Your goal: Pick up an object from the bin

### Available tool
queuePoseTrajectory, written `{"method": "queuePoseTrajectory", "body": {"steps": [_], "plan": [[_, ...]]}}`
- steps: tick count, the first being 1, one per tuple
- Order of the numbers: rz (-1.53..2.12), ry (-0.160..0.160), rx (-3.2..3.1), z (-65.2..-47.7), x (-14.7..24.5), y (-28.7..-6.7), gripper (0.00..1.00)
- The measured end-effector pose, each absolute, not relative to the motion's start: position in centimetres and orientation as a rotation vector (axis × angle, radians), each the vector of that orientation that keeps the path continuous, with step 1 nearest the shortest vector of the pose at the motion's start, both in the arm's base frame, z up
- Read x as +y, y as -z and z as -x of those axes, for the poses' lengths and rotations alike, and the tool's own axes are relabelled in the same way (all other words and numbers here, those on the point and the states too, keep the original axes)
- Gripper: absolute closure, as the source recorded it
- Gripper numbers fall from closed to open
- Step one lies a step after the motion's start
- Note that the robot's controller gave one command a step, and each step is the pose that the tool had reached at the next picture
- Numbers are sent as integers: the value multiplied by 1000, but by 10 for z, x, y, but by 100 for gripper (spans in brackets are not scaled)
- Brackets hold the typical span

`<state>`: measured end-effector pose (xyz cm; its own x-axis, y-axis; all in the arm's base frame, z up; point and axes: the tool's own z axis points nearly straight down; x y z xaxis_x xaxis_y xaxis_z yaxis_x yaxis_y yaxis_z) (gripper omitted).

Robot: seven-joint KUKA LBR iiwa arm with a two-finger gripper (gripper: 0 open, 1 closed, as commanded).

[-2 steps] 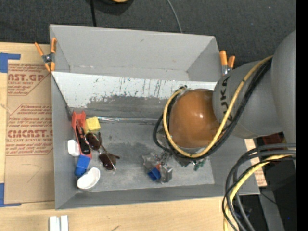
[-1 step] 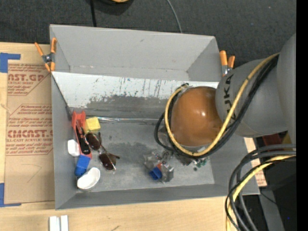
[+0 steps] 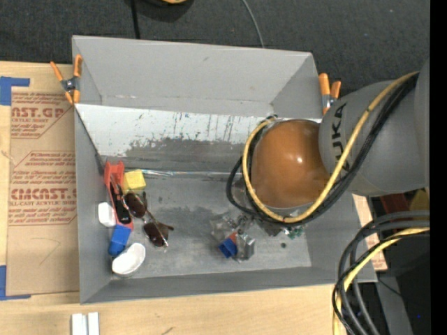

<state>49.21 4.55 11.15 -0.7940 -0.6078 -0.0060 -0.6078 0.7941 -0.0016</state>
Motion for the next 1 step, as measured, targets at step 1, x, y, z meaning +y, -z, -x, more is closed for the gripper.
{"method": "queuePoseTrajectory", "body": {"steps": [1], "plan": [[1005,1,2967,-493,46,-123,100]]}}
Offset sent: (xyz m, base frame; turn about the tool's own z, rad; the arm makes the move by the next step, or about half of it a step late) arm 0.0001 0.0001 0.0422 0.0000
